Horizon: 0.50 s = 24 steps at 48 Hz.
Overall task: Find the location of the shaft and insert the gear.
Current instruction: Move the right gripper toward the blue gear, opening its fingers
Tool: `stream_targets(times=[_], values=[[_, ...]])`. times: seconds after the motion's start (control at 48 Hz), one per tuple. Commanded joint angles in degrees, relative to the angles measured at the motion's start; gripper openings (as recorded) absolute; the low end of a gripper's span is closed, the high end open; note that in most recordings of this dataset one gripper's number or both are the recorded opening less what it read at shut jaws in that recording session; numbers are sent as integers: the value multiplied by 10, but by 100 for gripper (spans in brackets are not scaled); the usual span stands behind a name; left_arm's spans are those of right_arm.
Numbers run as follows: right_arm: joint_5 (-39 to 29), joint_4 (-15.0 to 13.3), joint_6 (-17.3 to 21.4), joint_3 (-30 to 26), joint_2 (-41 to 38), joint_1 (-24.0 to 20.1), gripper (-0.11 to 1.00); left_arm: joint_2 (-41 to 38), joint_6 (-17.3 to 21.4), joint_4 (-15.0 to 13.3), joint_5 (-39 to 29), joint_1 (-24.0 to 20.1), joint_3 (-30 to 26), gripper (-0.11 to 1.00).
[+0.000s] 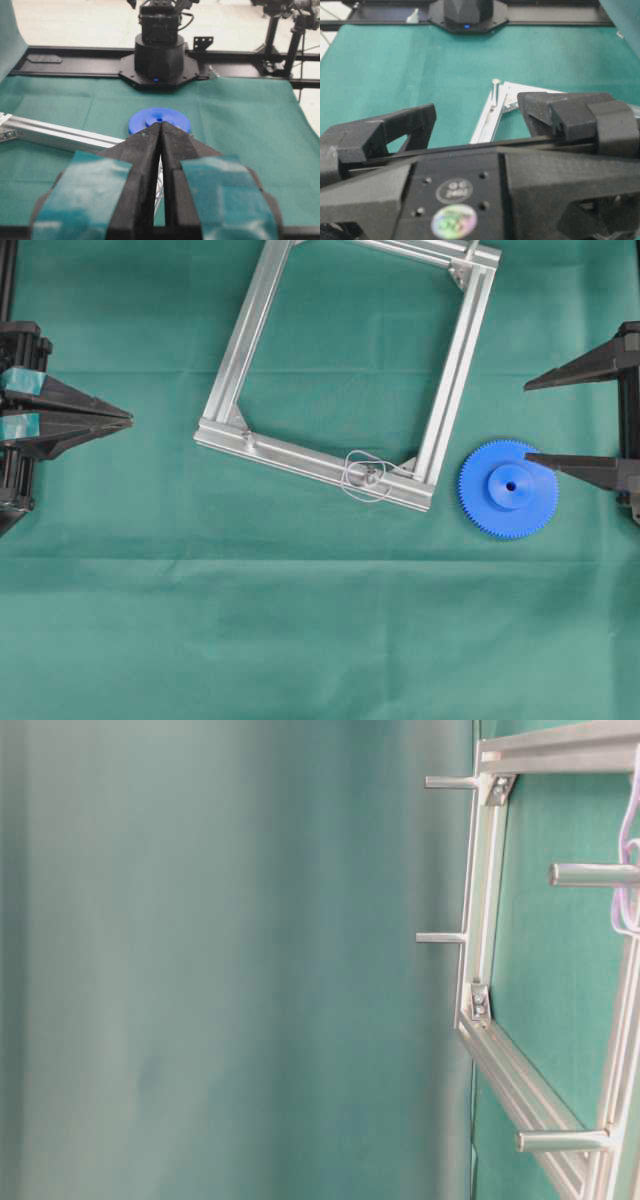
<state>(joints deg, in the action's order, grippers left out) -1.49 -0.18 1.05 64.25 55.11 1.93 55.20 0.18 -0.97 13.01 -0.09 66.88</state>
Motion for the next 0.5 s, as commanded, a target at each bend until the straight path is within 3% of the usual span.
stream_targets(times=[0.0, 0.25, 0.479], values=[[4, 0, 2, -15, -1, 2, 92, -5, -1, 0, 2, -2, -15, 3], [-4, 1, 11, -15, -1, 2, 91, -5, -1, -1, 2, -1, -15, 3], [-83, 1, 37, -26, -1, 3, 91, -6, -3, -1, 1, -2, -15, 3]])
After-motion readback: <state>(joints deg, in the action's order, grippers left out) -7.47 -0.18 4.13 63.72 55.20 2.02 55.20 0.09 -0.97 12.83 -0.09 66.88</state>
